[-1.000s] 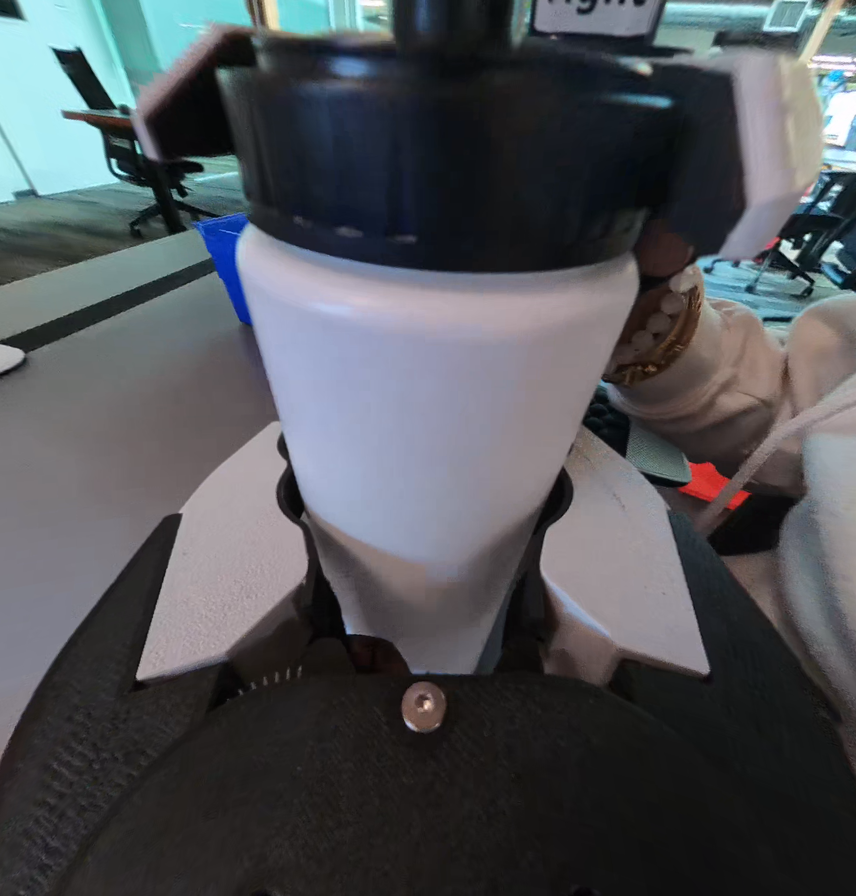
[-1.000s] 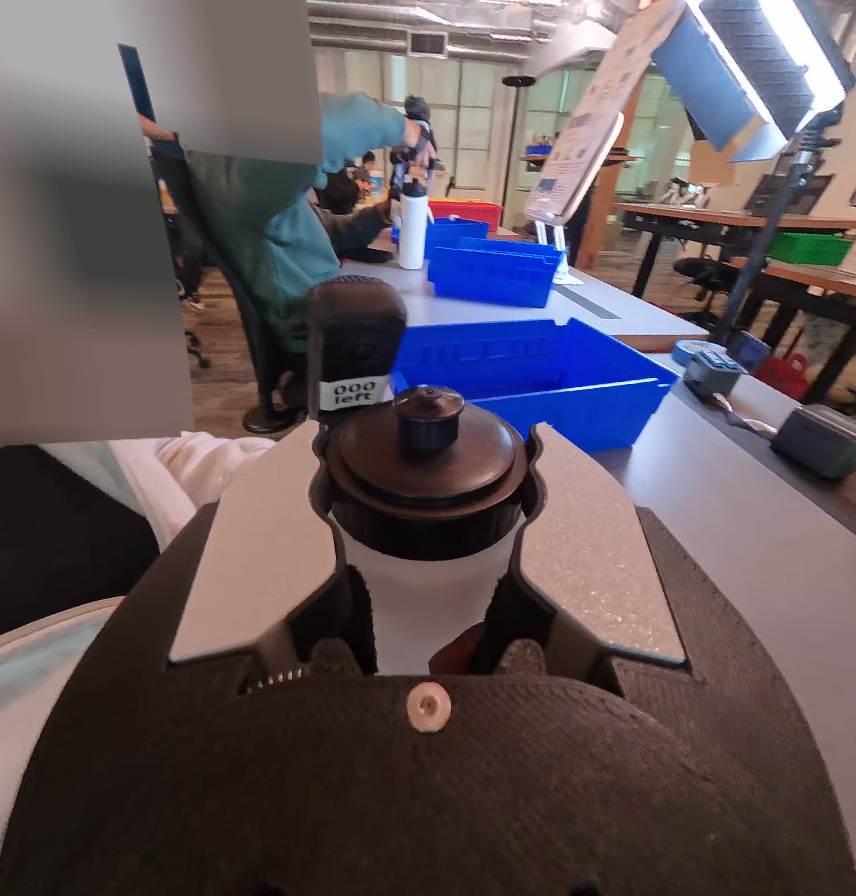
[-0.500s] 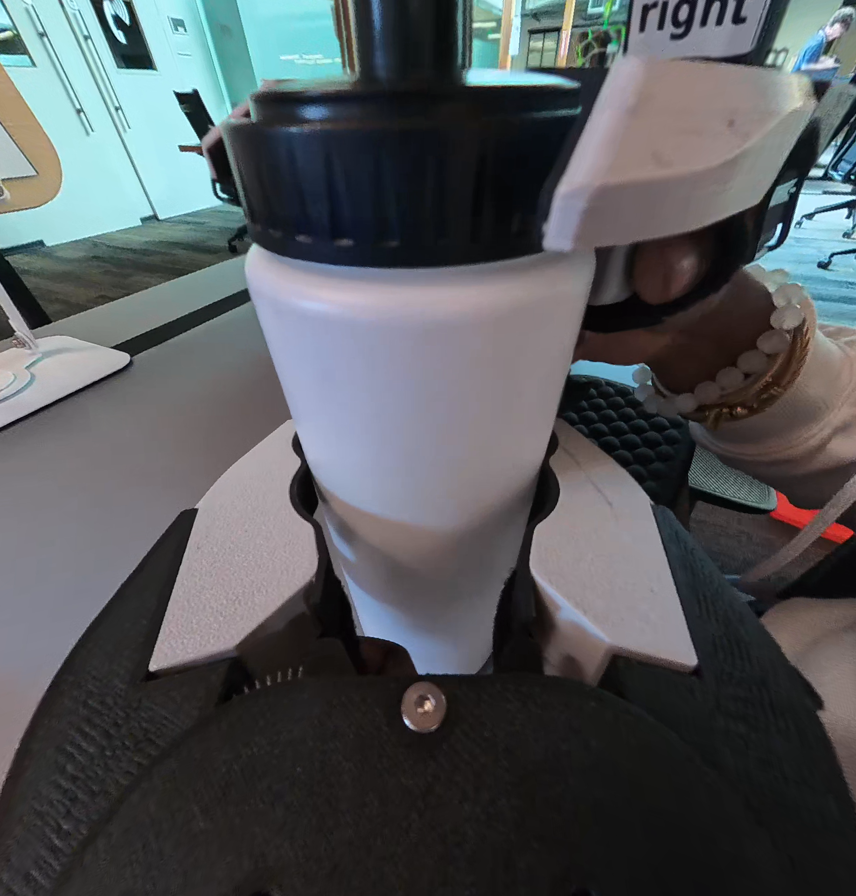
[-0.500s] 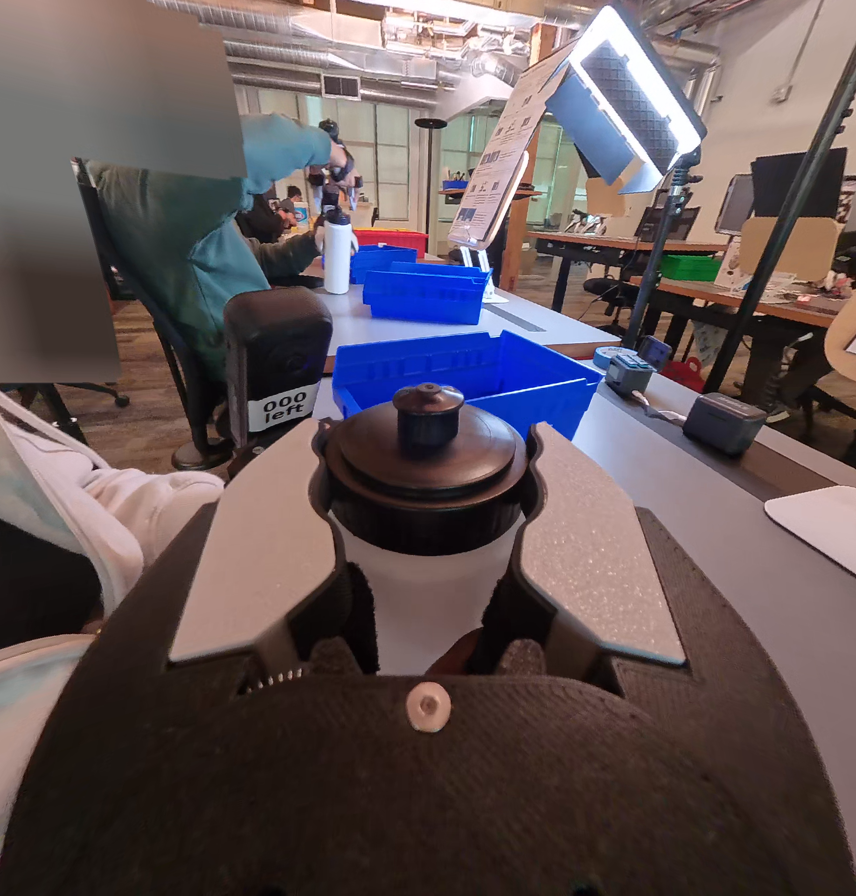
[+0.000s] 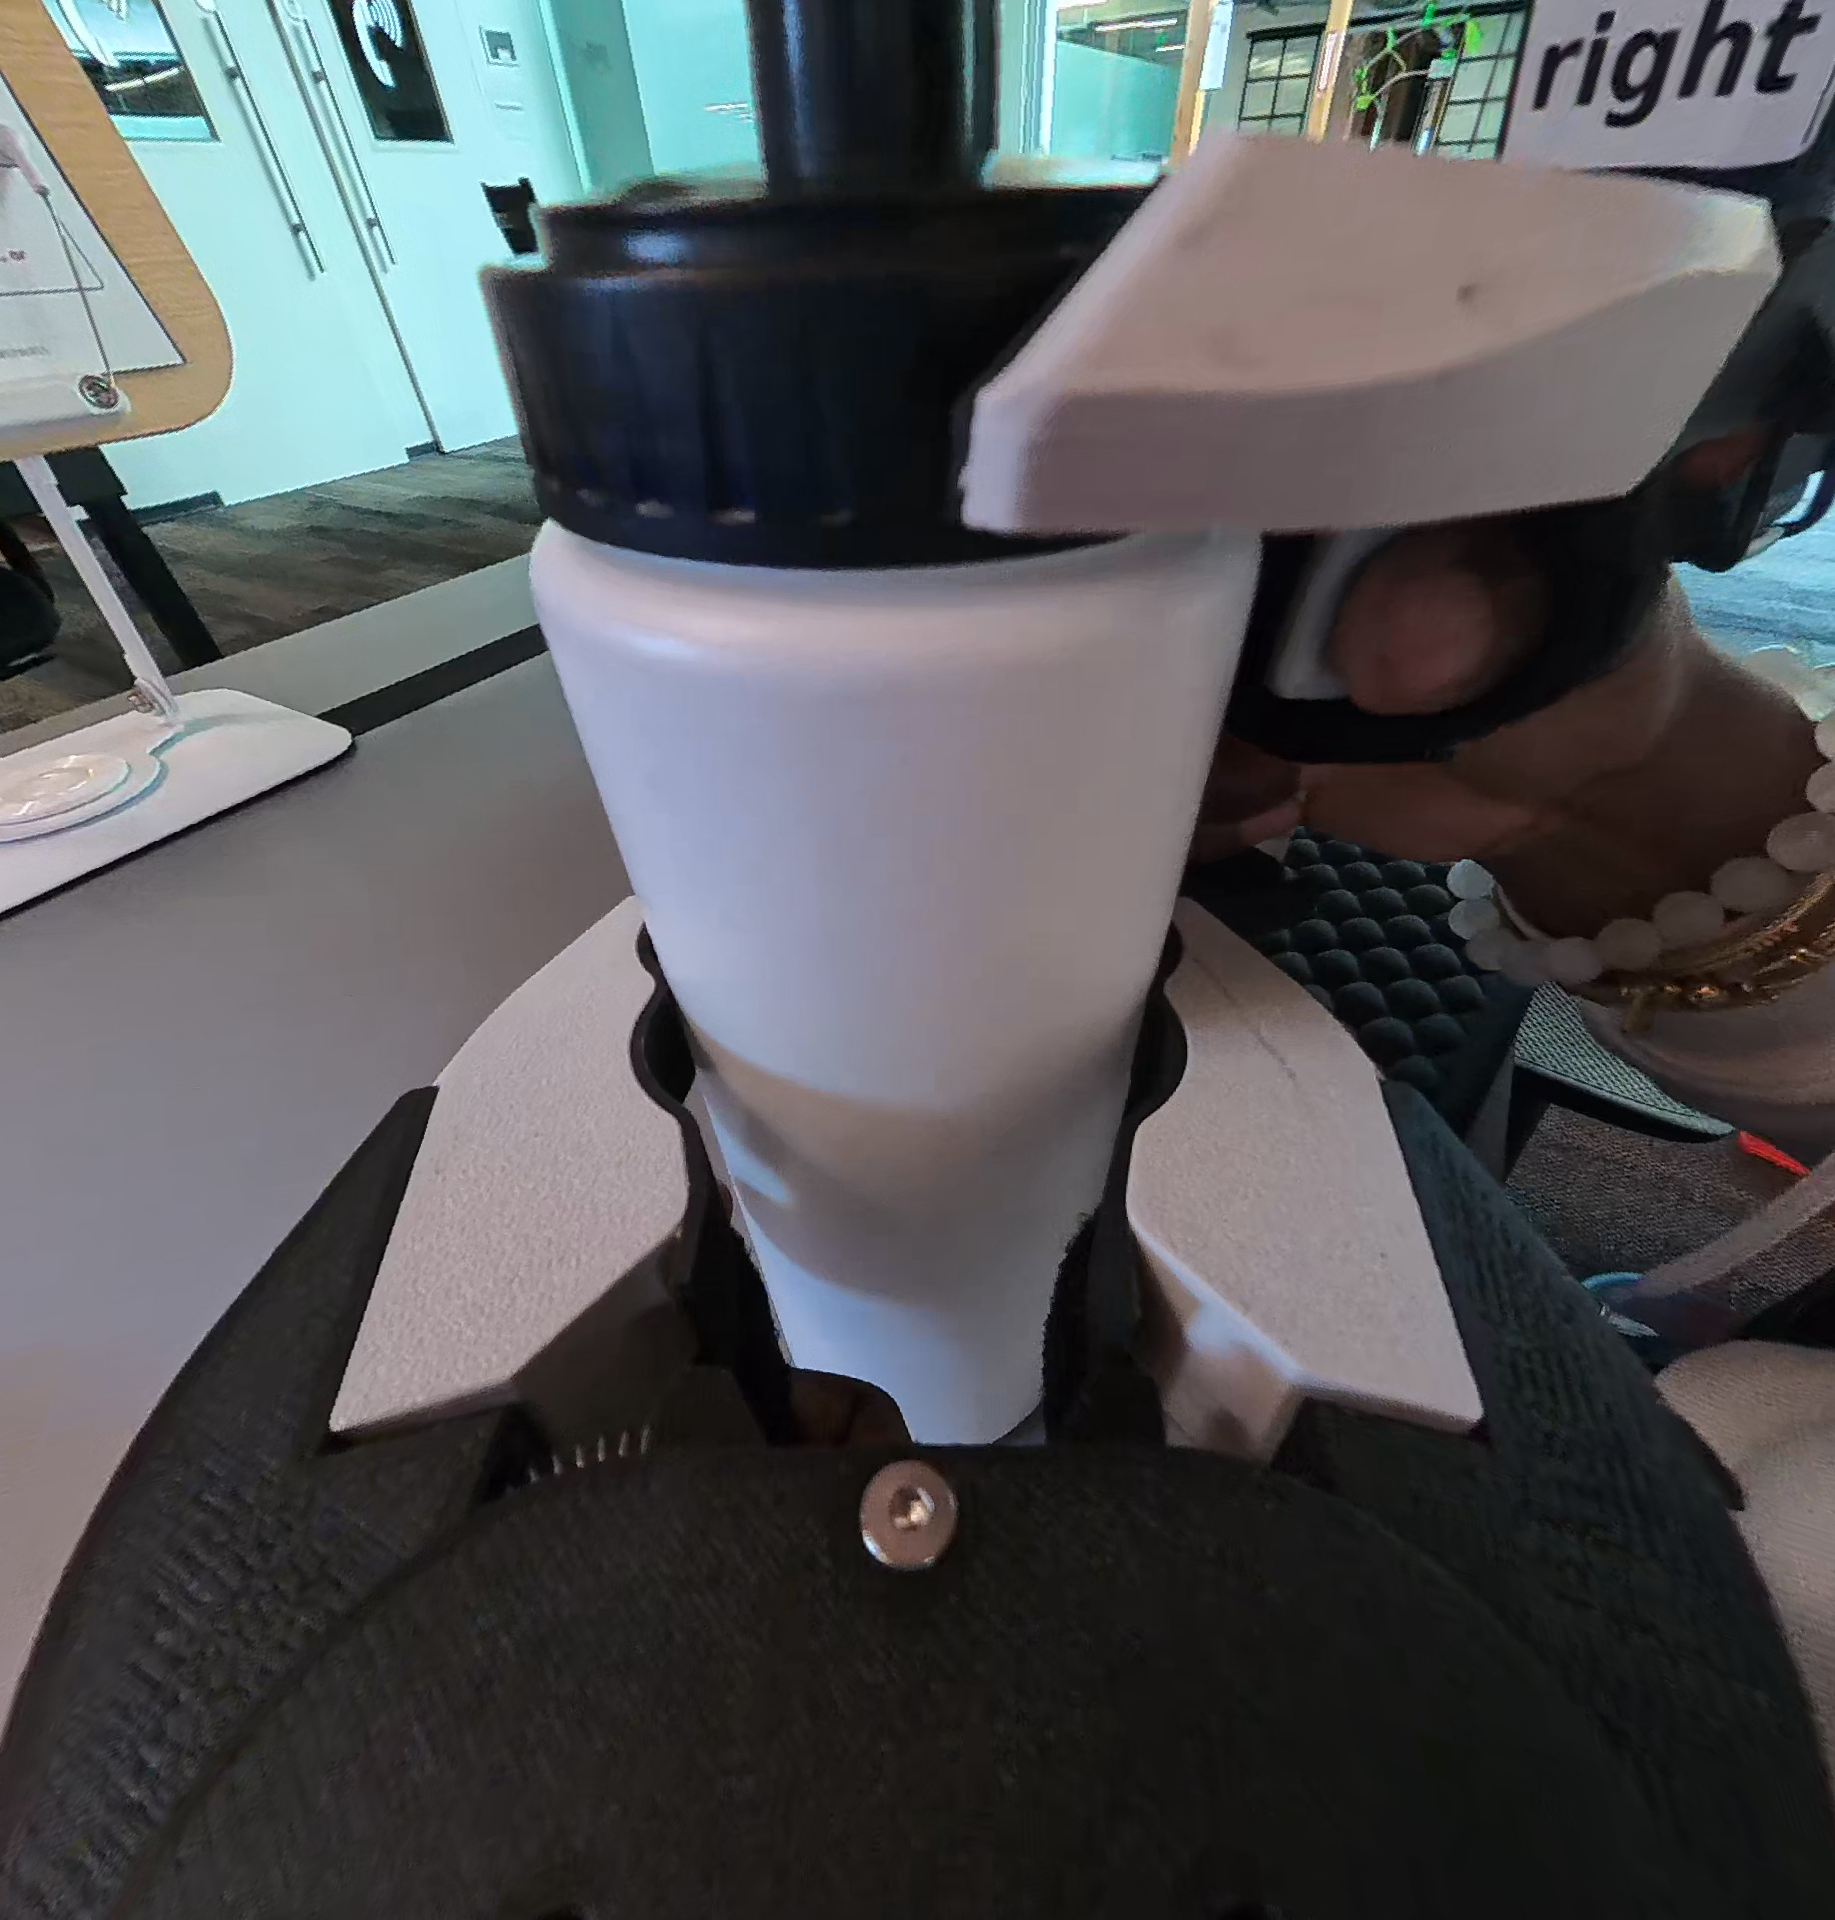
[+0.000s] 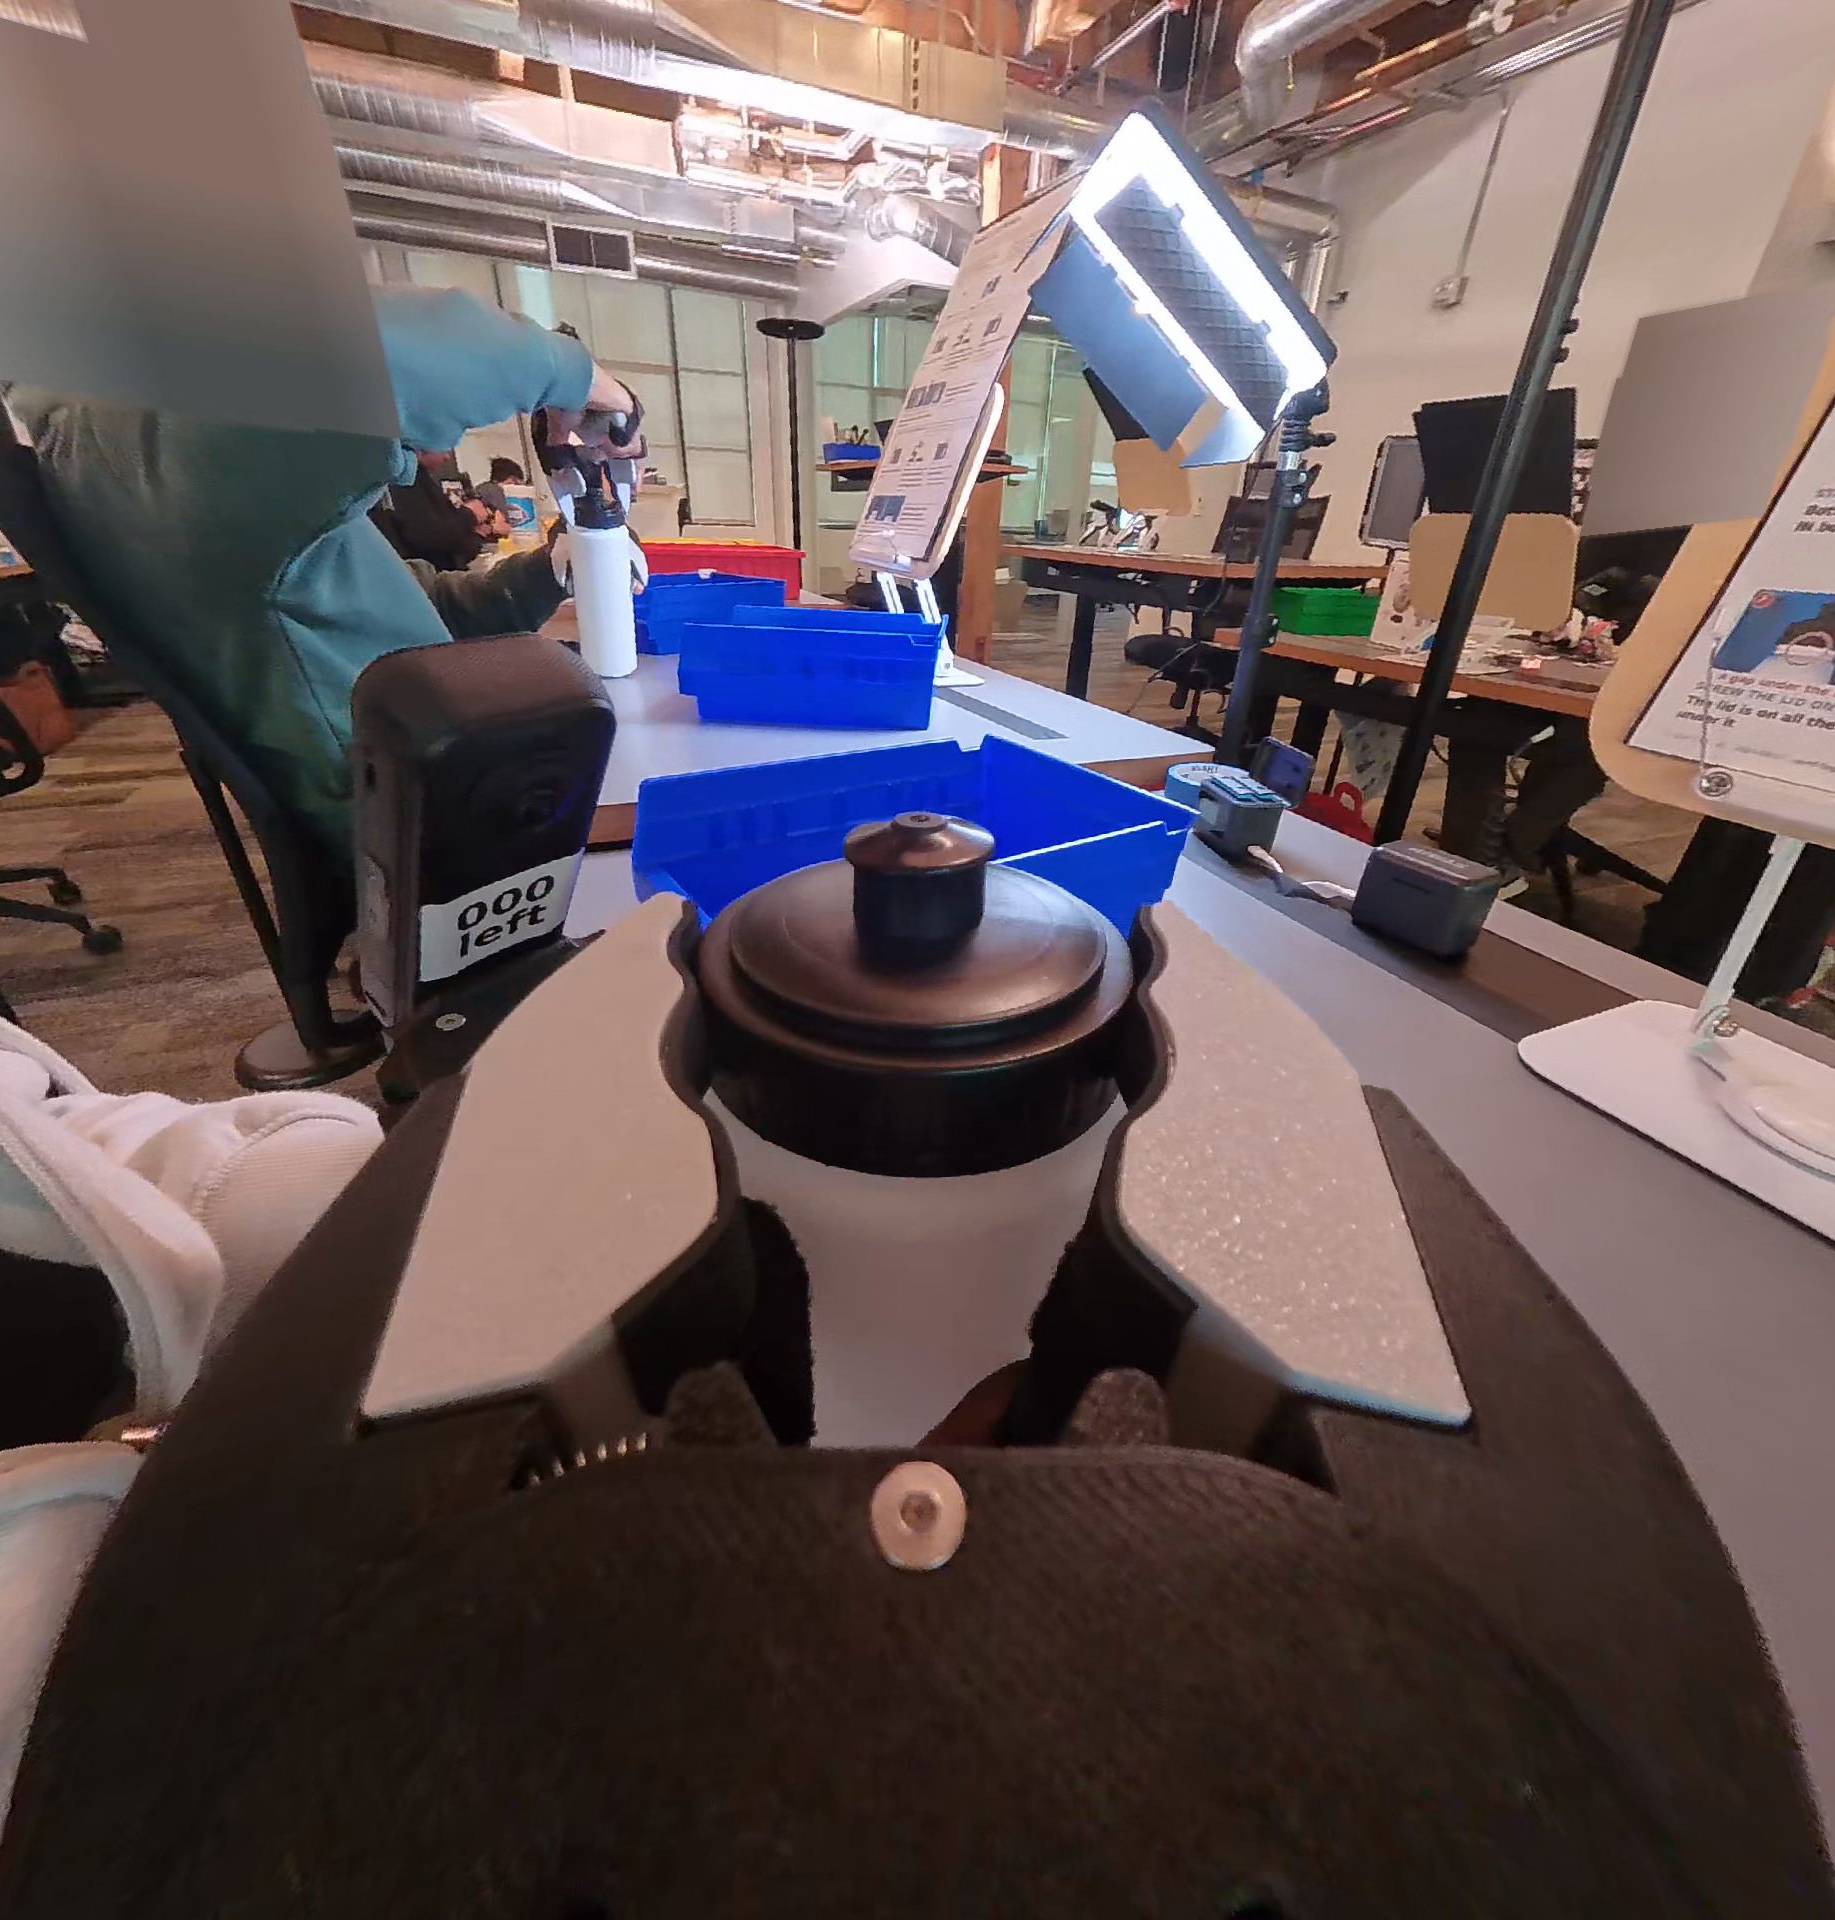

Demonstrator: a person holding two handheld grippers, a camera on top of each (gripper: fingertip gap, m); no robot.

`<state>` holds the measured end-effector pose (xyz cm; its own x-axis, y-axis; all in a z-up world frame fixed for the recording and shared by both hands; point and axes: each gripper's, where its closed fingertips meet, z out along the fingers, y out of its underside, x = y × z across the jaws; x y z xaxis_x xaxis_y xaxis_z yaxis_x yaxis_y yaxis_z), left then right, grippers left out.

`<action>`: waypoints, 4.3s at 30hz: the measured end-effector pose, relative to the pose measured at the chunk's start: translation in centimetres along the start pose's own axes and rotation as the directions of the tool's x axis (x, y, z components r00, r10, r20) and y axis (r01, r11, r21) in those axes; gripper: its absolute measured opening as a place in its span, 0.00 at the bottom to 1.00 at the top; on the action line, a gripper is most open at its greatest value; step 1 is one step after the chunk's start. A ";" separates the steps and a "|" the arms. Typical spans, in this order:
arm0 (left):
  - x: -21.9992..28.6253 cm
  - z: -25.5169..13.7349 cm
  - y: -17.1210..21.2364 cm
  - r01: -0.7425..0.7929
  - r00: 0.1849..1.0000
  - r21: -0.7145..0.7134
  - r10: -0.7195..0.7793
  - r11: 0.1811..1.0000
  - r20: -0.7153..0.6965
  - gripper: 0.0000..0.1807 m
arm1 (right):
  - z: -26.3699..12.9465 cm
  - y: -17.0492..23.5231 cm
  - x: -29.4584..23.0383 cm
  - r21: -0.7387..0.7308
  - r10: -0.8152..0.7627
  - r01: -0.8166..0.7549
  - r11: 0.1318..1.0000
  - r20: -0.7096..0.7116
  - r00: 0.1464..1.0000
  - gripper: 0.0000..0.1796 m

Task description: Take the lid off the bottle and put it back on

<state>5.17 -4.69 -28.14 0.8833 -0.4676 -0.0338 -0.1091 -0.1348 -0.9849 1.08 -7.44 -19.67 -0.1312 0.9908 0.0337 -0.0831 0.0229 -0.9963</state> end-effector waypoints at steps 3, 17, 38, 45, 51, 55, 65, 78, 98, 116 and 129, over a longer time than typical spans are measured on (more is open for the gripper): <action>0.1 0.0 0.0 -0.004 1.000 -0.010 0.004 1.000 -0.014 0.47 | 0.0 -0.1 0.0 0.003 0.006 -0.006 1.000 -0.015 1.000 0.43; 0.1 0.2 0.0 -0.018 0.999 -0.020 0.018 1.000 -0.027 0.48 | -0.8 0.5 -0.7 -0.203 -0.060 0.142 0.969 0.367 0.928 0.44; 0.6 0.4 -0.1 0.002 1.000 0.012 -0.002 1.000 -0.031 0.47 | -1.2 0.5 -0.4 -0.106 -0.058 0.075 0.992 0.155 0.986 0.45; -3.9 -4.3 -4.3 0.518 0.852 0.372 -0.423 0.771 -0.310 0.47 | -2.8 3.4 -0.2 -0.122 -0.092 0.112 0.986 0.158 0.983 0.67; -4.9 -6.1 -4.9 0.558 0.829 0.497 -0.426 0.665 -0.362 0.47 | -1.8 6.2 -1.0 -0.256 -0.239 0.261 0.931 0.115 0.964 0.75; -3.7 -6.1 -5.0 0.480 0.874 0.509 -0.343 0.714 -0.344 0.47 | -0.5 7.1 -1.1 -0.337 -0.423 0.416 0.844 0.056 0.904 0.72; -2.7 -7.1 -6.2 0.404 0.909 0.582 -0.237 0.706 -0.342 0.59 | -0.4 6.2 -0.1 -0.331 -0.496 0.439 0.835 -0.109 0.862 0.46; -4.2 -6.2 -5.6 0.078 0.992 0.652 -0.126 0.754 0.026 0.66 | -21.5 2.5 18.7 -0.318 -0.168 -0.154 0.936 -0.784 0.597 0.46; -2.8 -5.0 -4.9 -0.036 0.998 0.580 -0.002 0.814 0.066 0.62 | -23.1 9.3 21.4 -0.401 -0.186 -0.281 0.872 -0.802 0.567 0.39; -16.5 -16.0 1.1 -0.185 0.583 0.150 -0.014 0.971 0.812 0.44 | -17.3 11.8 16.1 -0.517 -0.214 -0.269 0.812 -0.693 0.688 0.24; -14.9 -13.7 1.3 -0.324 0.566 -0.032 0.220 0.946 0.795 0.40 | -10.9 12.7 14.4 -0.645 -0.382 -0.164 0.747 -0.617 0.688 0.18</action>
<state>-14.37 -9.90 -26.62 0.8379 0.4001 -0.3712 -0.4035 -0.0037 -0.9150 8.94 8.56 -32.71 0.5514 0.7551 0.3546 0.5964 -0.0595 -0.8005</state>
